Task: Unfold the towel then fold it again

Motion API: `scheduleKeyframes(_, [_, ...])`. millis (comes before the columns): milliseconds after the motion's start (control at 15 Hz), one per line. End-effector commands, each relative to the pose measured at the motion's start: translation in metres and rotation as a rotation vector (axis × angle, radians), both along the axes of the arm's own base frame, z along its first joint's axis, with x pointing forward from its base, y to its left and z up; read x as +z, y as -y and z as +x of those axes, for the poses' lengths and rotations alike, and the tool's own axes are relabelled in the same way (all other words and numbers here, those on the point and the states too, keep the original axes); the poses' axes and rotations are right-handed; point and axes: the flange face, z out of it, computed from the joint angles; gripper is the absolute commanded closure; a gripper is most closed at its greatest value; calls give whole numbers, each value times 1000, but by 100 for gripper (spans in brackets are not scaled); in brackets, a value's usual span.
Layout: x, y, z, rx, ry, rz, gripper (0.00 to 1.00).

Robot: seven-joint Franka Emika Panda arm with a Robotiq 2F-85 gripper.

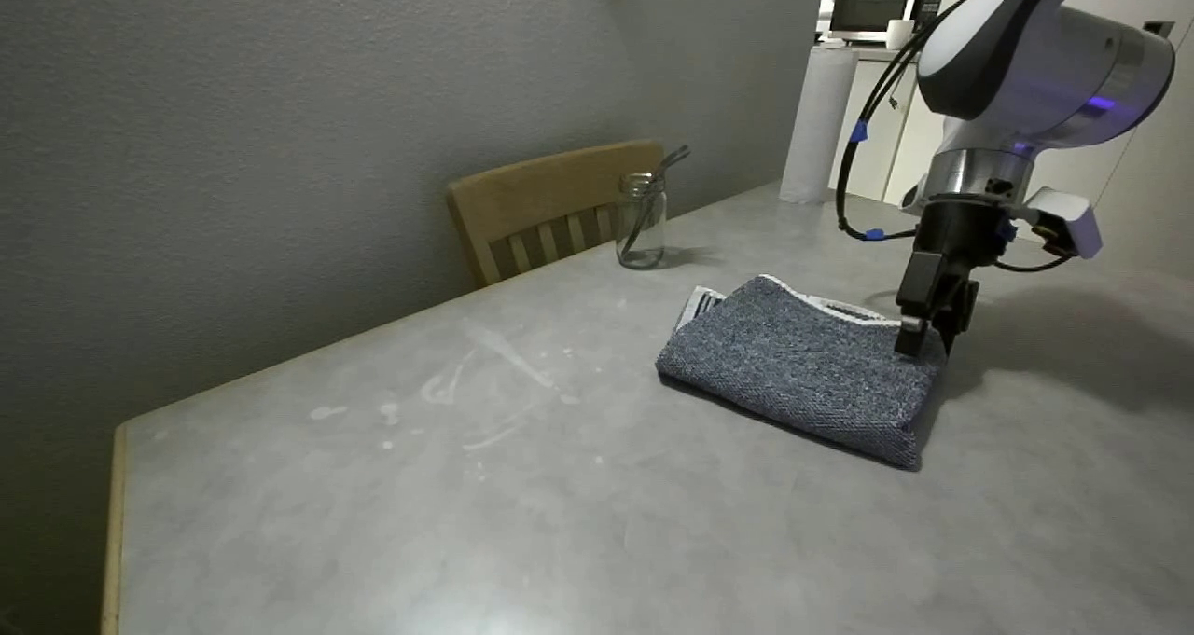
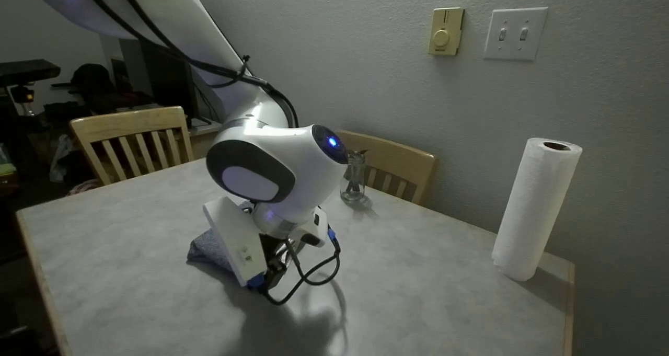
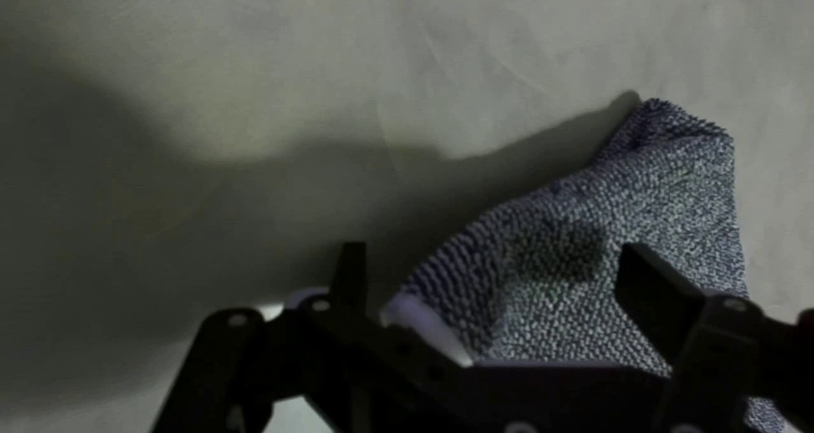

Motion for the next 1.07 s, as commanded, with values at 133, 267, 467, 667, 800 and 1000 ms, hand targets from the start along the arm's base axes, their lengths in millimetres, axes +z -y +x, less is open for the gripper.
scheduleKeyframes(133, [7,8,11,19,23,-8,0])
scheduleKeyframes(267, [15,9,19,26,47,-16,0])
scheduleKeyframes(467, [25,11,32,35,74,-20,0])
scheduleKeyframes(667, [27,9,38,42,97,0,0])
scheduleKeyframes(800, [23,7,35,48,95,5,0])
scheduleKeyframes(1000, [17,8,27,39,81,10,0])
